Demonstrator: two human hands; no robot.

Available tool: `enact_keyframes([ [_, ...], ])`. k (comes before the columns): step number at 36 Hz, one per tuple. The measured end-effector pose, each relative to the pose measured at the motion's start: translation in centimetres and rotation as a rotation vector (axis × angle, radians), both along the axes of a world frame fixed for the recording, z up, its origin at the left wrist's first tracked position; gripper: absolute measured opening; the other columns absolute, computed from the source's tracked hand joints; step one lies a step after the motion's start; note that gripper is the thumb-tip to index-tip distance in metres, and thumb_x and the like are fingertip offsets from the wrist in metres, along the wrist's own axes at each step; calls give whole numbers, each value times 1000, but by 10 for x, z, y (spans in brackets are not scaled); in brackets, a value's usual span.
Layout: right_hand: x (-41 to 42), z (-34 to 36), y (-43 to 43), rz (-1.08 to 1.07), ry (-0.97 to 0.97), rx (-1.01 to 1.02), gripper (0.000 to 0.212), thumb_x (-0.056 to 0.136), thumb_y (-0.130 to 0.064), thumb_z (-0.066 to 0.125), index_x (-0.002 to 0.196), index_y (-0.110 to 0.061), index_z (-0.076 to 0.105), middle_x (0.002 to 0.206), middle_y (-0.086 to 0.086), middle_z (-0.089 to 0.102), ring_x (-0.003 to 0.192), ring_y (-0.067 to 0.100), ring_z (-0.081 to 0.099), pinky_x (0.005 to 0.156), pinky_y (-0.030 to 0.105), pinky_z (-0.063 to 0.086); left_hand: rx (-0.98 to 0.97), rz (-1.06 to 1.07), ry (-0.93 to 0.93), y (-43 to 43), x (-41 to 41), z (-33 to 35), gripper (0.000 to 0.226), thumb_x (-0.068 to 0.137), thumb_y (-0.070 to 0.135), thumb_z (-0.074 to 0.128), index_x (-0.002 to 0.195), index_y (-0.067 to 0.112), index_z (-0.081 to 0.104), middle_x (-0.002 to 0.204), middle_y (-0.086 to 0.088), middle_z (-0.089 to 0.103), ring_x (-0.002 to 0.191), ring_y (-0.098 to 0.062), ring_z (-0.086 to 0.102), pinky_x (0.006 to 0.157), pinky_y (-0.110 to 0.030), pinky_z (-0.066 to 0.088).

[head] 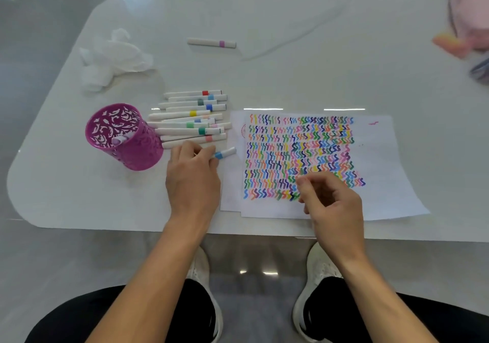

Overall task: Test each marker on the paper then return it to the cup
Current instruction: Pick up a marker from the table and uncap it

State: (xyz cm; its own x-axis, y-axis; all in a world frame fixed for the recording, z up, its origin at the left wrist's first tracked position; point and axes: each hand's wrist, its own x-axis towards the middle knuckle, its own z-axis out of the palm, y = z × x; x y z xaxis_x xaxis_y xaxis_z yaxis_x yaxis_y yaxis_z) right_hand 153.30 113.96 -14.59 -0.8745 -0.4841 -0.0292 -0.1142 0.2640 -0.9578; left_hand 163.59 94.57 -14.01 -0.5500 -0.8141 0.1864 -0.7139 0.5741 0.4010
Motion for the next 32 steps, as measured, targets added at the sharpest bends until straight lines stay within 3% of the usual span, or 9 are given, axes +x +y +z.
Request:
enact_keyframes([
  [3, -1, 0, 0, -1, -9, -5, 11, 96, -22, 73, 88, -30, 72, 73, -12, 71, 66, 10, 65, 67, 27, 53, 6, 14, -16, 1, 1, 0, 25, 93, 20, 71, 116, 11, 75, 95, -4, 60, 94, -21, 49, 72, -32, 44],
  [8, -1, 1, 1, 2, -7, -3, 12, 97, -23, 73, 88, -32, 72, 75, -11, 71, 67, 11, 65, 67, 28, 54, 25, 28, 5, 3, 1, 6, 25, 94, 22, 70, 117, 12, 75, 102, -6, 64, 96, -22, 52, 77, -28, 40],
  [13, 0, 4, 2, 5, -2, -10, 14, 97, -22, 73, 87, -32, 71, 75, -11, 71, 66, 10, 65, 67, 27, 54, 95, -60, 181, 21, -3, 12, 20, 94, 16, 69, 113, 12, 74, 99, 0, 60, 95, -20, 56, 82, -36, 51],
  [17, 0, 7, 2, 27, -16, -28, 9, 97, -22, 73, 90, -28, 72, 77, -11, 72, 68, 12, 67, 68, 29, 55, 264, -157, 269, 53, -6, 17, 15, 94, 15, 70, 107, 15, 75, 96, 4, 59, 88, -14, 59, 76, -19, 42],
  [25, 6, 15, 3, 120, -92, -103, 17, 99, -18, 70, 103, -34, 76, 88, -7, 77, 77, 18, 71, 65, 28, 57, 472, -279, 425, 88, -6, 27, 12, 92, 15, 72, 101, 20, 77, 94, 9, 64, 87, -3, 61, 76, -9, 43],
  [29, 5, 19, 7, 138, -57, -75, 16, 102, -25, 67, 111, -33, 76, 101, -14, 78, 96, 15, 73, 82, 39, 60, 645, -250, 524, 90, -9, 32, 15, 92, 14, 72, 96, 29, 74, 91, 11, 71, 85, -4, 66, 78, -15, 49],
  [32, 2, 25, 10, 139, -46, -62, 18, 103, -23, 65, 114, -29, 77, 104, -15, 78, 99, 12, 73, 91, 32, 58, 804, -249, 586, 91, -12, 35, 15, 93, 12, 70, 103, 20, 77, 91, 8, 77, 89, -10, 71, 82, -23, 54],
])
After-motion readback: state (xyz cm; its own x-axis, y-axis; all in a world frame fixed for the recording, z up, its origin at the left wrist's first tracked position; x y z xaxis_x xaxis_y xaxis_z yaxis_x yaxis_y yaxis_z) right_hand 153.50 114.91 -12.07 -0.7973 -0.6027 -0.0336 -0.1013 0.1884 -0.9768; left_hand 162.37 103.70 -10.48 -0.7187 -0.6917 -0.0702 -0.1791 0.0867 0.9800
